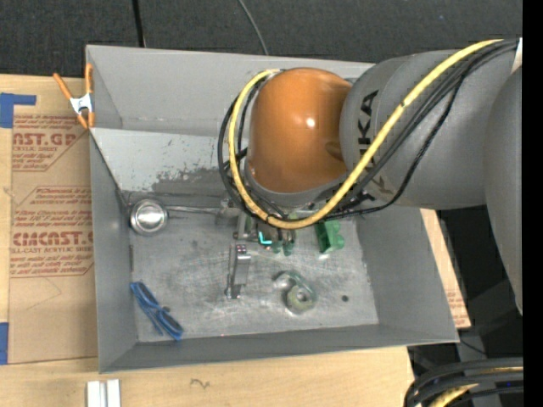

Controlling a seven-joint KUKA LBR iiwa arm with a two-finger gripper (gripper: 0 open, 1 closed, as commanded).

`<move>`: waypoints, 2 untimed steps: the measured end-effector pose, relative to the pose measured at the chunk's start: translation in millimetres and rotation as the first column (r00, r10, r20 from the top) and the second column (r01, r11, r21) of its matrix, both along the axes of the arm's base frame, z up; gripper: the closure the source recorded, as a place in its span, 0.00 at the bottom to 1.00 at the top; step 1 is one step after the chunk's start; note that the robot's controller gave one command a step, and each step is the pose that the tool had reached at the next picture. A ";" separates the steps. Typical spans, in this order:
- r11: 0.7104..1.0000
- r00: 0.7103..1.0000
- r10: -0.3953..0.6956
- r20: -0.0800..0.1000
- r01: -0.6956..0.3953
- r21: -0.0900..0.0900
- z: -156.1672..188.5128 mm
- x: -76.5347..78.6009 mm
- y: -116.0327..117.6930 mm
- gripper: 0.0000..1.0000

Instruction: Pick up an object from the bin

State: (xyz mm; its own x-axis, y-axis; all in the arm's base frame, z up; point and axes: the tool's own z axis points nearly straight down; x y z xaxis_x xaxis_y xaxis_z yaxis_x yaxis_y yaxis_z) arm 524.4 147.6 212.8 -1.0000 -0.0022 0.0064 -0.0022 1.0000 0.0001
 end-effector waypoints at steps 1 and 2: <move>0.974 0.973 0.229 0.015 -0.229 0.002 -140.6 -24.7 52.0 0.00; 0.936 0.935 0.353 0.027 -0.353 -0.006 -138.5 -37.0 96.2 0.00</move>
Offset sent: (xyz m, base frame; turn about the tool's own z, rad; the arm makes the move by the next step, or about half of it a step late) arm -0.0265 0.0501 -0.1408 -0.2290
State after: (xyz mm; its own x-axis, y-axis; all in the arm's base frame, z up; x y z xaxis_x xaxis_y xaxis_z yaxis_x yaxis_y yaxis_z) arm 487.4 243.8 74.3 -0.9348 -0.3547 -0.0203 -0.3547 0.9350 -0.0061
